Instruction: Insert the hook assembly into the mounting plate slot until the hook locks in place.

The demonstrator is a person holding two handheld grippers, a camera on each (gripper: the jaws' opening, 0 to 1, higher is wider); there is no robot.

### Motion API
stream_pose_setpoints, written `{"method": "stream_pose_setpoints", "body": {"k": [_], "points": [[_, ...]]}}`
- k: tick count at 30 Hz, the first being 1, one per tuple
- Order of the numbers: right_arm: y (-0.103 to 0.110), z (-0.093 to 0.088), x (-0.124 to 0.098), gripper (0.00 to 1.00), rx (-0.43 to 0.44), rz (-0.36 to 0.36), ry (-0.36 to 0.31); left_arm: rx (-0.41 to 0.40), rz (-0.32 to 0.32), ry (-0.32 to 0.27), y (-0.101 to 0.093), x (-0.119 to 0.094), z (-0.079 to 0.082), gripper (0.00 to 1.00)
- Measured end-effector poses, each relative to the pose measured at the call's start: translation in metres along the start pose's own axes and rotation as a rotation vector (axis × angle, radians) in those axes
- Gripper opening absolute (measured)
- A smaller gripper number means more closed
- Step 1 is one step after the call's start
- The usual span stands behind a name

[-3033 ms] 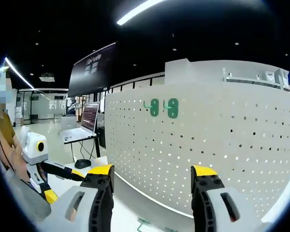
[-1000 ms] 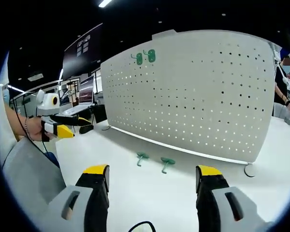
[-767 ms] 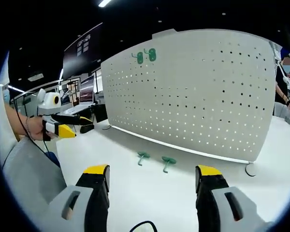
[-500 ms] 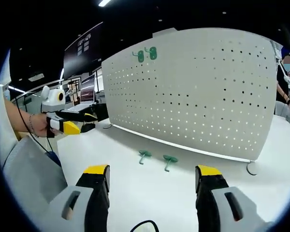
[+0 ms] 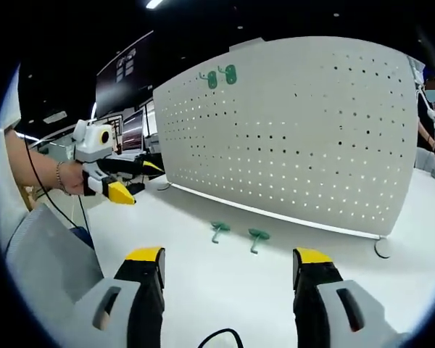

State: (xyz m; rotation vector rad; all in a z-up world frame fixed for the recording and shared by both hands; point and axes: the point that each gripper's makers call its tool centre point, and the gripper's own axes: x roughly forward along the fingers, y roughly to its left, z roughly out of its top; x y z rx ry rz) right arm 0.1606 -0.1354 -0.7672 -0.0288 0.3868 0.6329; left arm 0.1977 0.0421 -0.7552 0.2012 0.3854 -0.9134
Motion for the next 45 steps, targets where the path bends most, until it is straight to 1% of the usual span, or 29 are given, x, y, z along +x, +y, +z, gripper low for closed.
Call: {"method": "stream_pose_setpoints", "body": {"k": [2,5,13,17,22,33,39,45], "points": [[0.000,-0.001,0.001,0.69,0.000,0.003,0.004,0.020,-0.007,0.010,0.002,0.004,0.001,0.79],[0.001,-0.003,0.001,0.69,-0.002,0.006,0.011,0.026,-0.024,0.025,0.004,0.009,0.001,0.79],[0.001,-0.006,0.002,0.70,0.000,0.005,0.022,0.104,-0.072,0.087,0.011,0.025,-0.002,0.78],[0.002,-0.007,0.002,0.69,-0.003,0.008,0.028,0.144,-0.089,0.122,0.014,0.033,-0.006,0.77],[0.001,-0.008,0.002,0.69,-0.002,0.008,0.031,0.162,-0.118,0.165,0.015,0.043,-0.013,0.76],[0.001,-0.008,0.002,0.69,-0.003,0.009,0.032,0.205,-0.207,0.230,0.009,0.059,-0.020,0.76],[0.001,-0.007,0.002,0.69,-0.001,0.009,0.030,0.243,-0.249,0.277,0.012,0.067,-0.026,0.75],[0.000,-0.006,0.001,0.69,0.003,0.004,0.027,0.272,-0.281,0.302,0.013,0.077,-0.027,0.75]]}}
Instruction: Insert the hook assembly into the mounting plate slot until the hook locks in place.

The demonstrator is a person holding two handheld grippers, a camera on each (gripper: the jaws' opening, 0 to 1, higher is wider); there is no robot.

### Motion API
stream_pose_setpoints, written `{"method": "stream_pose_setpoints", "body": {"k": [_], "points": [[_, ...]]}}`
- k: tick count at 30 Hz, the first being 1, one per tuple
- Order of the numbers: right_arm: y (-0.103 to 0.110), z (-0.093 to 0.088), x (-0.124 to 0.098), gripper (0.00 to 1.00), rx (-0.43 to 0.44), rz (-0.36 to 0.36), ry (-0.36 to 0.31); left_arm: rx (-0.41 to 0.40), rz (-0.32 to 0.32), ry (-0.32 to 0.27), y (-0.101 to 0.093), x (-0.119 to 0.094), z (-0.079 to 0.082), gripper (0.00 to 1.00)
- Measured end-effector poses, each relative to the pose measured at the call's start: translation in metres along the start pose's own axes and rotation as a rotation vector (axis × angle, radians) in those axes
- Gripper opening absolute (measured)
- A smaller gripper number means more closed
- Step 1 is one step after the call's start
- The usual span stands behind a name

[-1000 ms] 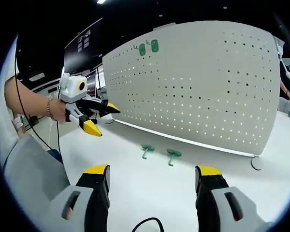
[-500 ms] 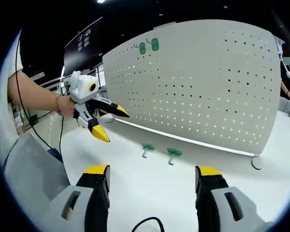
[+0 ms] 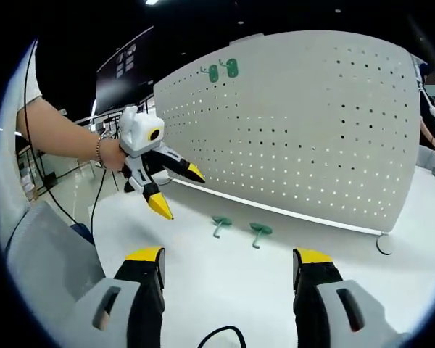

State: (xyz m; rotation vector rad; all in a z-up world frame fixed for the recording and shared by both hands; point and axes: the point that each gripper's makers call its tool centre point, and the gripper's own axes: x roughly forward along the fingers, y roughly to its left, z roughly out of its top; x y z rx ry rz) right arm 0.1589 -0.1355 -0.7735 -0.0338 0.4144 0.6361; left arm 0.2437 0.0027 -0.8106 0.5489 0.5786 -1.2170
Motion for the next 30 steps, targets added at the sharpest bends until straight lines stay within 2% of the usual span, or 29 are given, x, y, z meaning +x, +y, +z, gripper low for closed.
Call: {"method": "stream_pose_setpoints", "body": {"k": [10,24,30], "points": [[-0.002,0.000,-0.001,0.69,0.004,-0.005,0.001,0.034,-0.056,0.052,0.000,0.016,-0.004,0.74],[-0.001,-0.001,0.000,0.69,0.012,-0.006,0.005,0.065,-0.133,0.149,-0.003,0.040,-0.020,0.72],[-0.002,-0.002,0.000,0.69,0.015,-0.008,0.006,0.104,-0.167,0.190,-0.006,0.049,-0.026,0.71]]}}
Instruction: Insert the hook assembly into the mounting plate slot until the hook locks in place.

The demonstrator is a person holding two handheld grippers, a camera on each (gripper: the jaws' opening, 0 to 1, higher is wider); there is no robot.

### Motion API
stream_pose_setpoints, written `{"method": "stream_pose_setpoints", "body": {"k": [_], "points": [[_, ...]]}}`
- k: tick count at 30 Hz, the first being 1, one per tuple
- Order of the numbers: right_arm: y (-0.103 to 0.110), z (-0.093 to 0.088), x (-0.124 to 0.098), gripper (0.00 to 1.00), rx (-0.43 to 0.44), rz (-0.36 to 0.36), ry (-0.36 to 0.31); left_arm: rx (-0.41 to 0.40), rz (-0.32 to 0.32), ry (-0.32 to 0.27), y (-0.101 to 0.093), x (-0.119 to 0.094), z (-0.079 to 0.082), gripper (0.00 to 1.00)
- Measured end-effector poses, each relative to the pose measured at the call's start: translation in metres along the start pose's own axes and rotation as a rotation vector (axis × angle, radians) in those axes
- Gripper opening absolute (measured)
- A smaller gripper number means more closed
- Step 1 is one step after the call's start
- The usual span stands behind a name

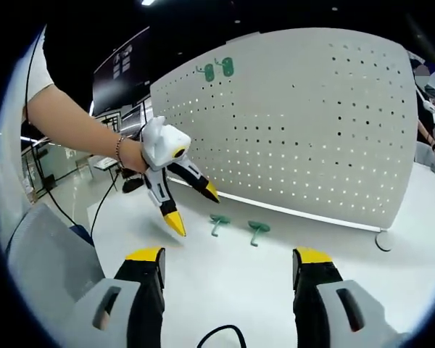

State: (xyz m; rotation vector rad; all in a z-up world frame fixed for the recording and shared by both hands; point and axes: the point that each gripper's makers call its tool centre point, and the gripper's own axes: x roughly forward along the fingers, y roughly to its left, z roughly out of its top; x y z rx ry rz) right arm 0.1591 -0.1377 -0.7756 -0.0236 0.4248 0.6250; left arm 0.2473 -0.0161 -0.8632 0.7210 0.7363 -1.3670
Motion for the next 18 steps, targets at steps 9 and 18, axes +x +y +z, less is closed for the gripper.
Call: {"method": "stream_pose_setpoints", "body": {"k": [9,18], "points": [[0.002,0.000,0.001,0.69,-0.002,0.007,0.002,0.057,-0.028,0.066,0.002,0.010,-0.009,0.71],[0.000,-0.002,0.001,0.69,0.004,0.006,0.008,0.064,-0.037,0.101,0.008,0.017,-0.012,0.72]]}}
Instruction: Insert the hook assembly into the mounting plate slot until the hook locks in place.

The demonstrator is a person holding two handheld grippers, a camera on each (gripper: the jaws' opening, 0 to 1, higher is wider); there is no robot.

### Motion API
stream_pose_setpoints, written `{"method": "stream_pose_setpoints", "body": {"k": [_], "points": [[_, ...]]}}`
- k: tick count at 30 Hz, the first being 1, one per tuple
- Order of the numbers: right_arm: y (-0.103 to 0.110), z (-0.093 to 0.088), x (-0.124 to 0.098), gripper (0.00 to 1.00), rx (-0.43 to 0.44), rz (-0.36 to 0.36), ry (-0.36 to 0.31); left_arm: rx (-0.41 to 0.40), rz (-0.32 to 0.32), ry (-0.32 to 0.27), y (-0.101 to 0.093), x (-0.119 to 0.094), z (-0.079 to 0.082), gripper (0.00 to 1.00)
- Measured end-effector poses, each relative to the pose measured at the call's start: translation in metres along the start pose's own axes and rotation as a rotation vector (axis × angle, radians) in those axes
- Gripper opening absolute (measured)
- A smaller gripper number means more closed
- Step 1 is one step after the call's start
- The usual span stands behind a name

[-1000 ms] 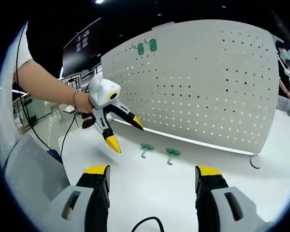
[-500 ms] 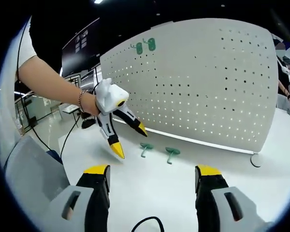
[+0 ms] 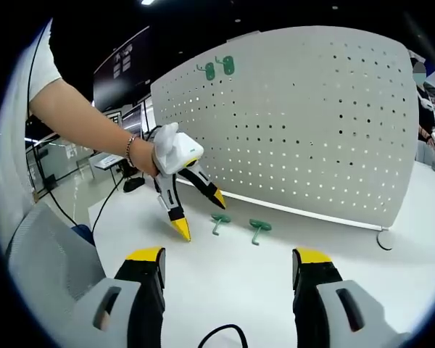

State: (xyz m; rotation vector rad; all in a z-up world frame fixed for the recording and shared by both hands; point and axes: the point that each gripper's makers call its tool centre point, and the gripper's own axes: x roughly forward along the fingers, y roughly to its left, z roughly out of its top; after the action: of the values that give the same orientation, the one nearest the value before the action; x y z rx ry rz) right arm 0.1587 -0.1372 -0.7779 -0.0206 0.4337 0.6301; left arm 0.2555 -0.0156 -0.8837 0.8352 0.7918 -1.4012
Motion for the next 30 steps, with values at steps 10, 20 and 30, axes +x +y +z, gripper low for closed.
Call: {"method": "stream_pose_setpoints", "body": {"k": [10,20,30], "points": [[-0.002,0.001,0.000,0.68,0.009,-0.006,-0.007,-0.007,-0.027,0.016,-0.001,0.002,0.002,0.68],[-0.002,0.005,-0.001,0.68,0.024,-0.003,-0.024,-0.038,-0.010,0.010,0.007,0.000,0.004,0.52],[-0.001,0.007,-0.002,0.67,0.037,-0.002,-0.034,-0.109,0.038,-0.007,0.017,-0.001,0.004,0.30]]}}
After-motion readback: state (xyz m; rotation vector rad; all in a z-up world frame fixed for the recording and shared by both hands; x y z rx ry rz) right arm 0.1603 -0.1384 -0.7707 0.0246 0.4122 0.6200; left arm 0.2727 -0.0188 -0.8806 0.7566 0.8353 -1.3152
